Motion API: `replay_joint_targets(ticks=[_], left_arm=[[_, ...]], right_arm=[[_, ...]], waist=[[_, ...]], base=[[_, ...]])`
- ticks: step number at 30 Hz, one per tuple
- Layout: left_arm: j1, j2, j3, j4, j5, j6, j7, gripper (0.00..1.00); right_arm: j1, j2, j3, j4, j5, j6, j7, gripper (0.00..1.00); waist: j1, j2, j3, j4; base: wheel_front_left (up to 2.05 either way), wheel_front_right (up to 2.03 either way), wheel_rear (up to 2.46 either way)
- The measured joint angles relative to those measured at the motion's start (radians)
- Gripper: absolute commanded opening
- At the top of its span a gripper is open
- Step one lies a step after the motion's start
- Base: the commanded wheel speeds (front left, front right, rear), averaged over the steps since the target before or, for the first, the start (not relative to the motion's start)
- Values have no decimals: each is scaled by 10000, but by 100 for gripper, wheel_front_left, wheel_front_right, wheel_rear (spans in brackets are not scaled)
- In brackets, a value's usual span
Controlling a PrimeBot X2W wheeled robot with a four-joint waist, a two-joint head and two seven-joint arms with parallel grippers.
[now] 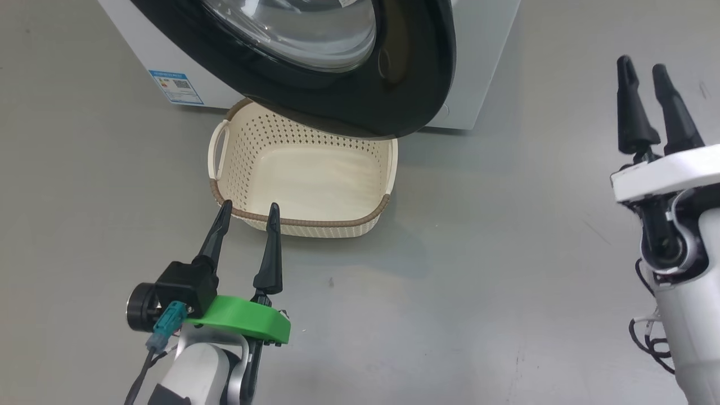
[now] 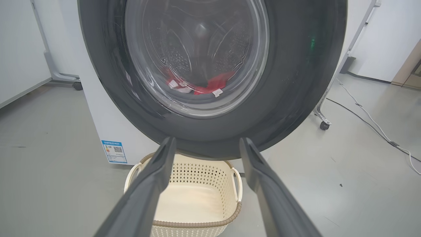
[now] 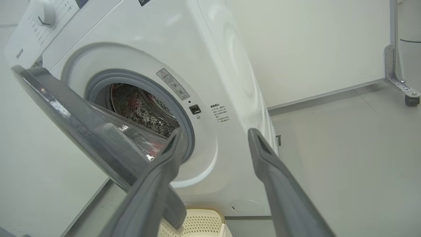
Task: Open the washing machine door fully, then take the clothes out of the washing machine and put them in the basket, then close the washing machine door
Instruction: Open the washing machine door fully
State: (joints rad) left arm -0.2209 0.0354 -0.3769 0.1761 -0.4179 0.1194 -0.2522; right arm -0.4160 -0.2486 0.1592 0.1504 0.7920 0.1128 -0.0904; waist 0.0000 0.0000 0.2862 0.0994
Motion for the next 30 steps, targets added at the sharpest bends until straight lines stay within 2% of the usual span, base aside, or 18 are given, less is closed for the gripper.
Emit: replay_joint_targets(ticks=[3,4,5,16,23,30], left_arm=[[-187,-2,-132,-75,-65,0,0,100],[-244,-2,-167,-82,-86,0,0,100],[-283,-2,-190,-98,-148,0,0,100],[-523,-4,-414,-132,-309,0,0,100],[-684,-13,-738,-130,-529,0,0,100],[-696,-13,-830,-105,-575,0,0,100]], right_arm=[[-555,0,-322,-59,825,0,407,100],[-734,6,-410,-63,1129,0,583,34],[-903,13,-474,-69,1411,2,738,0],[-2655,418,-1166,512,4358,-15,2840,0],[-3446,608,-1584,1381,6318,-920,4629,0],[-3973,673,-1772,1939,7459,-1889,5986,0]], waist=[[0,0,220,130],[0,0,290,182],[0,0,354,236],[0,0,919,839],[0,0,1153,1199],[0,0,1248,1503]], base=[[0,0,0],[0,0,0],[0,0,0],[0,0,0],[0,0,0],[0,0,0]])
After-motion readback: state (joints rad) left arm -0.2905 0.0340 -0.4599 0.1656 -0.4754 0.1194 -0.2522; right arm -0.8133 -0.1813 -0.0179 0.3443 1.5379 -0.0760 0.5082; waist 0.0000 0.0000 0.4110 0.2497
